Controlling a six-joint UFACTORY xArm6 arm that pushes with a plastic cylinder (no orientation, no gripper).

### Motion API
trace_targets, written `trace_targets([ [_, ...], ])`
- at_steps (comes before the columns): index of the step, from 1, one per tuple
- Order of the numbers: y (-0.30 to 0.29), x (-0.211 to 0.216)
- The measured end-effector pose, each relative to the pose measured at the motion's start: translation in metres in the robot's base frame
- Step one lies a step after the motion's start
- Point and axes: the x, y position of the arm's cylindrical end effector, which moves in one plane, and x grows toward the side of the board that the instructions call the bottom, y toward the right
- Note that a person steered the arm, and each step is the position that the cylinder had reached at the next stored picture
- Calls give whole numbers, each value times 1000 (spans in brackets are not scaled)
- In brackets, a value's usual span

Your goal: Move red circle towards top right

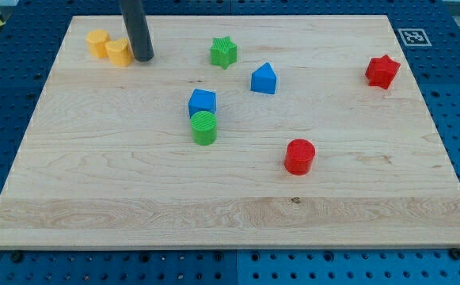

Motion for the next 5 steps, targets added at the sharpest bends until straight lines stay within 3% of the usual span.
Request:
trace_targets([
  [3, -18, 0],
  [4, -24, 17],
  [5, -24, 140],
])
